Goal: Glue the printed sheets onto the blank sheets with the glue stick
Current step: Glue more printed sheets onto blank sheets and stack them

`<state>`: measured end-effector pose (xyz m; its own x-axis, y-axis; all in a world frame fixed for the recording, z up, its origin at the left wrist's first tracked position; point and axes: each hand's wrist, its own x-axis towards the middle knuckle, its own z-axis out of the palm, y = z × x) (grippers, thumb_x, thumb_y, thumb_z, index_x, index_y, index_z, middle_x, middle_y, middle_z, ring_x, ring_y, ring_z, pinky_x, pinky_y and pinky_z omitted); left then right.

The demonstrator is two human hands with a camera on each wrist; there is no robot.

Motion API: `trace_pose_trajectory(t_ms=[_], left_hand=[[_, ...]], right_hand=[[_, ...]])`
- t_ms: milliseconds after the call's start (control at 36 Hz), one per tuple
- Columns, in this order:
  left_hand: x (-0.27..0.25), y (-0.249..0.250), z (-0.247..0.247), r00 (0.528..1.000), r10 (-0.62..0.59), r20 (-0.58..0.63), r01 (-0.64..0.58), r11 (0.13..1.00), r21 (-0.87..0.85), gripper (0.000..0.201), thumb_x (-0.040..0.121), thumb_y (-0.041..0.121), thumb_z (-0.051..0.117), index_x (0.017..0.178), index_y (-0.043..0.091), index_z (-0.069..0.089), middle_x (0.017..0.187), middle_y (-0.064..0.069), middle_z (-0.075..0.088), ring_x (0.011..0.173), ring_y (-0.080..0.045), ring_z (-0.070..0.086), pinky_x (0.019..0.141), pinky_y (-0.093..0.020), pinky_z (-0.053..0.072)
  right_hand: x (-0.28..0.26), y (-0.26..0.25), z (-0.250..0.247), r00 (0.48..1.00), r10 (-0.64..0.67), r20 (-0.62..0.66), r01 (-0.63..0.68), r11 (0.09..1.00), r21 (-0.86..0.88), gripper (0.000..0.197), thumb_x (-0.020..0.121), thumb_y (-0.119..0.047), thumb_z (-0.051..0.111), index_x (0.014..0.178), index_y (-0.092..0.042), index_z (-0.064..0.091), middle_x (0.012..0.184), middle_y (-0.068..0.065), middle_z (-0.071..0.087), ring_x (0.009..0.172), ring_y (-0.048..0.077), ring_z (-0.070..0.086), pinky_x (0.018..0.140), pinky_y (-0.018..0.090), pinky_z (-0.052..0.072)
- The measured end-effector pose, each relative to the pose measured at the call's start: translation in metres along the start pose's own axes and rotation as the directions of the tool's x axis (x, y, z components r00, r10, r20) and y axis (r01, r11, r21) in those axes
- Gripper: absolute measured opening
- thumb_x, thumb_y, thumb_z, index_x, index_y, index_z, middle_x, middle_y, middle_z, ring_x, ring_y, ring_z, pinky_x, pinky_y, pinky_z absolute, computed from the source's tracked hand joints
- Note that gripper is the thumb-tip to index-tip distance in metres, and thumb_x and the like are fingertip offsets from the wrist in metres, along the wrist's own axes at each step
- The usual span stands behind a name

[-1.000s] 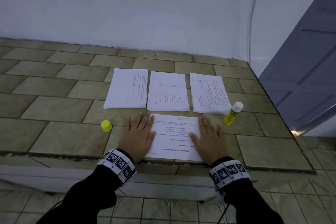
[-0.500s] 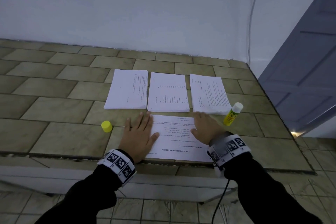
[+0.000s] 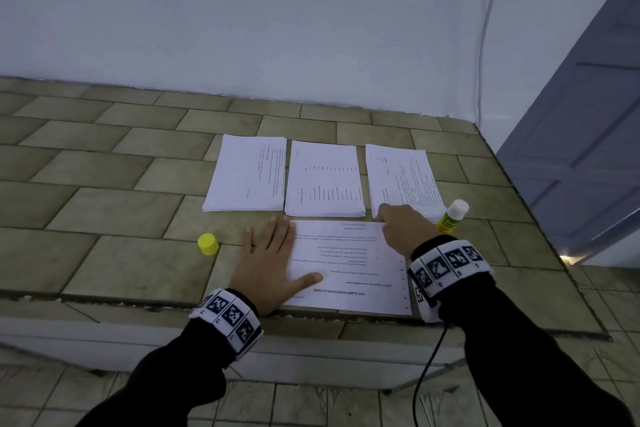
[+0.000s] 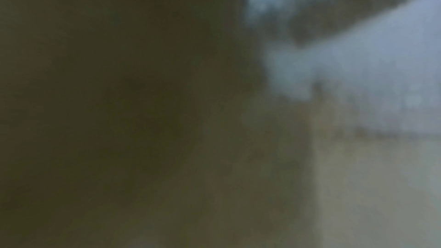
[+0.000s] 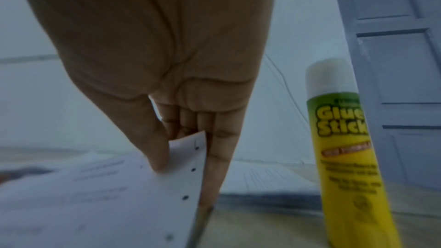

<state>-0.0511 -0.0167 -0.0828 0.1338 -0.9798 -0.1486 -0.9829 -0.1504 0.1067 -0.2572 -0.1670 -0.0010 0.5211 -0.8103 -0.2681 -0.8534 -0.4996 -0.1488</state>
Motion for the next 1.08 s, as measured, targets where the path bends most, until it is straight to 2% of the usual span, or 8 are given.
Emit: trace_pose_trajectory(t_ms=[167, 333, 500, 611, 667, 722, 861, 1083], left_hand=[[0.0, -0.001, 0.001, 0.996, 0.015, -0.09, -0.025, 0.994, -0.109, 0.113, 0.067, 0.088, -0.02, 0.154, 0.017, -0.015, 0.157, 0.003, -0.028, 0.149, -0.016, -0.016, 0.12, -0.054, -0.005], [-0.002, 0.0, 0.002, 0.995, 0.004, -0.101, -0.015, 0.994, -0.108, 0.11, 0.071, 0.086, -0.018, 0.155, 0.017, -0.012, 0.162, -0.001, -0.018, 0.15, -0.016, -0.012, 0.12, -0.053, -0.005], [-0.003, 0.001, 0.001, 0.996, -0.017, -0.083, 0.008, 0.994, -0.107, 0.116, 0.064, 0.087, -0.024, 0.156, 0.018, -0.007, 0.163, 0.002, -0.013, 0.149, -0.012, -0.014, 0.119, -0.05, -0.01], [-0.002, 0.0, 0.001, 0.996, -0.018, -0.087, 0.008, 0.993, -0.114, 0.115, 0.065, 0.088, -0.022, 0.156, 0.02, -0.006, 0.163, 0.004, -0.012, 0.149, -0.011, -0.014, 0.119, -0.05, -0.011], [-0.002, 0.0, 0.002, 0.996, -0.017, -0.088, 0.008, 0.994, -0.111, 0.114, 0.066, 0.087, -0.021, 0.156, 0.021, -0.006, 0.163, 0.005, -0.012, 0.149, -0.01, -0.015, 0.119, -0.05, -0.012], [-0.001, -0.001, 0.002, 0.996, -0.017, -0.088, 0.007, 0.993, -0.114, 0.112, 0.067, 0.087, -0.02, 0.156, 0.021, -0.006, 0.163, 0.005, -0.012, 0.149, -0.01, -0.015, 0.119, -0.049, -0.011], [-0.002, -0.002, 0.001, 0.996, -0.019, -0.083, 0.009, 0.993, -0.117, 0.11, 0.069, 0.086, -0.017, 0.157, 0.021, -0.005, 0.163, 0.005, -0.011, 0.149, -0.011, -0.015, 0.12, -0.049, -0.01], [-0.002, -0.001, 0.0, 0.995, -0.021, -0.093, 0.01, 0.993, -0.116, 0.11, 0.069, 0.085, -0.019, 0.157, 0.021, -0.002, 0.164, 0.006, -0.008, 0.149, -0.01, -0.013, 0.12, -0.049, -0.009]], right_hand=[[-0.003, 0.018, -0.04, 0.987, 0.001, -0.16, 0.023, 0.989, 0.144, 0.019, 0.093, -0.005, 0.043, 0.088, -0.018, 0.055, 0.101, 0.006, 0.062, 0.087, 0.019, 0.057, 0.073, 0.026, 0.046], [0.004, 0.029, -0.086, 0.905, 0.119, -0.409, 0.011, 0.953, 0.302, 0.016, 0.09, -0.003, 0.05, 0.098, -0.01, 0.062, 0.094, 0.005, 0.058, 0.084, 0.018, 0.053, 0.068, 0.024, 0.038], [0.031, 0.017, -0.074, 0.886, 0.221, -0.407, 0.044, 0.835, 0.548, 0.02, 0.089, 0.003, 0.044, 0.097, -0.012, 0.056, 0.096, 0.01, 0.061, 0.06, 0.012, 0.06, 0.035, 0.01, 0.035], [0.052, 0.004, -0.045, 0.914, 0.275, -0.299, -0.031, 0.781, 0.624, 0.013, 0.093, -0.003, 0.052, 0.093, -0.01, 0.063, 0.109, 0.011, 0.063, 0.071, 0.02, 0.068, 0.049, 0.013, 0.047], [0.061, -0.002, -0.029, 0.922, 0.296, -0.25, -0.062, 0.75, 0.659, 0.008, 0.091, -0.004, 0.057, 0.095, -0.006, 0.064, 0.111, 0.013, 0.064, 0.085, 0.028, 0.07, 0.067, 0.027, 0.057], [0.069, -0.008, -0.014, 0.925, 0.29, -0.245, -0.08, 0.78, 0.62, 0.012, 0.088, -0.007, 0.062, 0.1, -0.005, 0.064, 0.11, 0.012, 0.064, 0.097, 0.028, 0.067, 0.084, 0.03, 0.053], [0.076, -0.024, 0.004, 0.946, 0.219, -0.241, -0.089, 0.885, 0.457, 0.023, 0.088, -0.014, 0.062, 0.111, -0.01, 0.059, 0.114, 0.01, 0.061, 0.103, 0.026, 0.059, 0.076, 0.027, 0.044], [0.083, -0.037, 0.004, 0.979, 0.139, -0.148, -0.109, 0.975, 0.193, 0.027, 0.092, -0.018, 0.06, 0.116, -0.005, 0.057, 0.118, 0.014, 0.059, 0.108, 0.03, 0.058, 0.086, 0.034, 0.048]])
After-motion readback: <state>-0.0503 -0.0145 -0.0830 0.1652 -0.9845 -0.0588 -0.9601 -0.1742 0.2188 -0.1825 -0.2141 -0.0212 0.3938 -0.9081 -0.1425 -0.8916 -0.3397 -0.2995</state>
